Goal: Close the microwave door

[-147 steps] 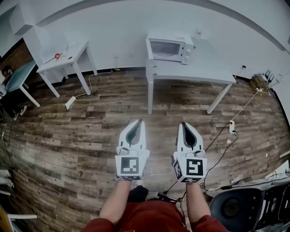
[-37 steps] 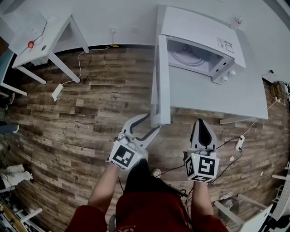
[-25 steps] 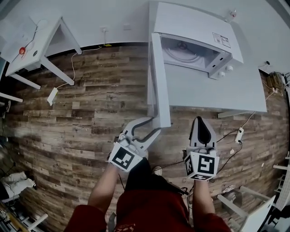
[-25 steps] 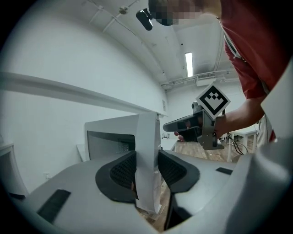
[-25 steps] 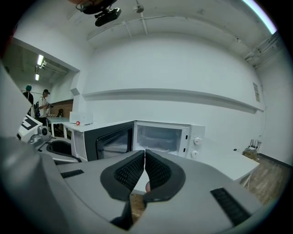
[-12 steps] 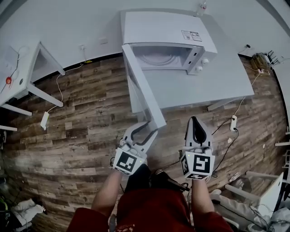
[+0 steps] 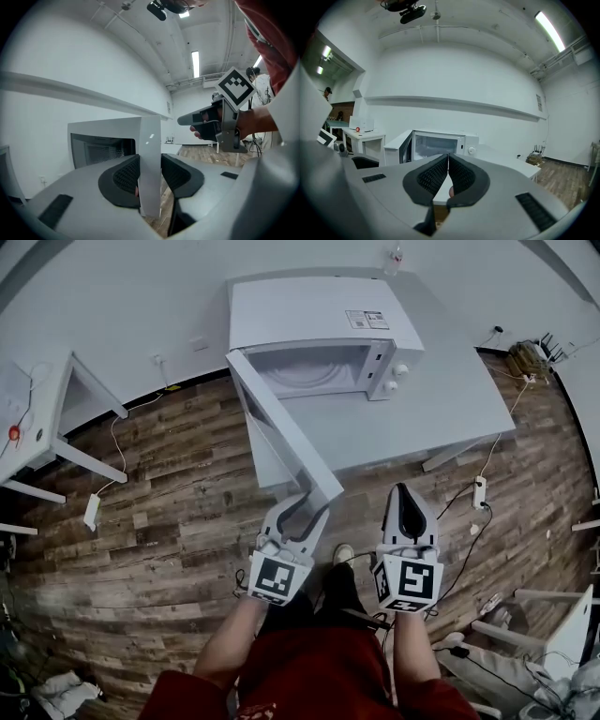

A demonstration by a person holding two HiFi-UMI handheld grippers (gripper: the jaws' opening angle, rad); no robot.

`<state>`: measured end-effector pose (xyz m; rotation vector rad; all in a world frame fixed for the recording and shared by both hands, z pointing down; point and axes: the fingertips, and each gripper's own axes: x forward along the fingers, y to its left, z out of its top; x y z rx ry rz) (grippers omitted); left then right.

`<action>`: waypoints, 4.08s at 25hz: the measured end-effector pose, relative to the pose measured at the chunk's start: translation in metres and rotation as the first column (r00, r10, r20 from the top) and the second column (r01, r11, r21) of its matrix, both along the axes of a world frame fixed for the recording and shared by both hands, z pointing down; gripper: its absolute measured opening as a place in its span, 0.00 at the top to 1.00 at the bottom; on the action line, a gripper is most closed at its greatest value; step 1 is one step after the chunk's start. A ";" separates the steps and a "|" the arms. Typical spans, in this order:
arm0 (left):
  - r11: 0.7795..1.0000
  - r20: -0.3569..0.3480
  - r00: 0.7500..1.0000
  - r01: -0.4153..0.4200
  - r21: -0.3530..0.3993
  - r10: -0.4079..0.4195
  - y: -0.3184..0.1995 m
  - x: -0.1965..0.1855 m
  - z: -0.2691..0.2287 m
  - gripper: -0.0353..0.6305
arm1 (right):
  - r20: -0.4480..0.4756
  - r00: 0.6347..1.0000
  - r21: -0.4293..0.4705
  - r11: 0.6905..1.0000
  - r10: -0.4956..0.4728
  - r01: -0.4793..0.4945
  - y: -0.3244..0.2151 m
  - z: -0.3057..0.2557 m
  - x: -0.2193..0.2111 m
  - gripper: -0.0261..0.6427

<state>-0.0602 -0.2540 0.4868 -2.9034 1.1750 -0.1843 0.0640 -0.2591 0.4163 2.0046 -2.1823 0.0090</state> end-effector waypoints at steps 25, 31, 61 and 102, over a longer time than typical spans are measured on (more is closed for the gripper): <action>0.990 0.010 0.991 0.134 -0.033 -0.134 -0.098 0.119 0.000 0.74 | 0.066 0.997 -0.014 0.999 -0.040 0.041 -0.094 0.009 0.136 0.92; 0.981 0.012 0.981 0.193 -0.034 -0.193 -0.120 0.135 -0.001 0.74 | 0.073 0.993 -0.008 0.996 -0.089 0.090 -0.123 0.007 0.153 0.92; 0.990 -0.034 0.989 0.141 -0.018 -0.142 -0.235 0.180 -0.005 0.75 | 0.052 0.997 -0.016 0.999 -0.050 0.051 -0.229 0.008 0.176 0.92; 0.998 -0.011 0.997 0.070 0.004 -0.070 -0.290 0.179 -0.005 0.82 | 0.035 0.999 -0.026 1.000 -0.005 0.005 -0.266 0.008 0.164 0.92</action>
